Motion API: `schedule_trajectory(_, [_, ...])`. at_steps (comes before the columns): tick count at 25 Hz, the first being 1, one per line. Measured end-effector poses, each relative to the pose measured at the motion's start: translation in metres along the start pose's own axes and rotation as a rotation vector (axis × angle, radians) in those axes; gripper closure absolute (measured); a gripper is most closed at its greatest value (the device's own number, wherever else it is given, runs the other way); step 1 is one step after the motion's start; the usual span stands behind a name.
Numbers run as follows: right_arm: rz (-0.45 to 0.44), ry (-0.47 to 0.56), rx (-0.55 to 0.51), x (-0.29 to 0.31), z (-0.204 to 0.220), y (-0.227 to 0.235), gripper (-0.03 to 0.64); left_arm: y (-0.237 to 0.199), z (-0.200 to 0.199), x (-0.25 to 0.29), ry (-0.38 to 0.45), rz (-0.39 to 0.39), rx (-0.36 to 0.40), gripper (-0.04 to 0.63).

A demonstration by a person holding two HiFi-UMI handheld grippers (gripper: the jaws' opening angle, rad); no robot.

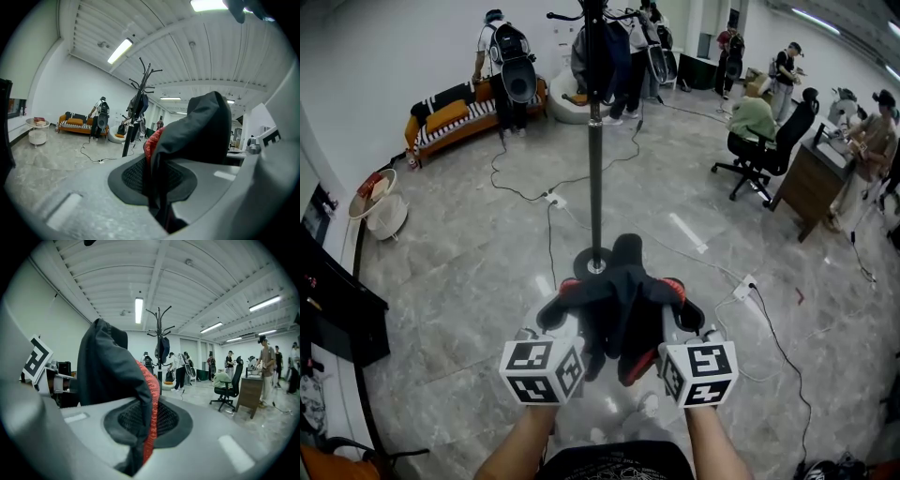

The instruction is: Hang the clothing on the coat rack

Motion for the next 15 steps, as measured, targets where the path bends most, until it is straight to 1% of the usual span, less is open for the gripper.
schedule_trajectory(7, [-0.045,0.015,-0.013,0.036,-0.009,0.031,0.592,0.001,-0.006,0.041,0.0,-0.042,0.007,0.563])
schedule_trajectory(15, [-0.132,0.026,-0.02,0.085,-0.027,0.075,0.592,0.014,-0.024,0.096,0.013,-0.106,-0.004,0.563])
Point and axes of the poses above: the fingertips, and each gripper's own axes: x forward along the fingers, y to its right, z out of its underside, the point moved 5 cm from there along -x, backward along the fingers, and after that the axes turned 7 degrees about -z, right-handed, at the moved point
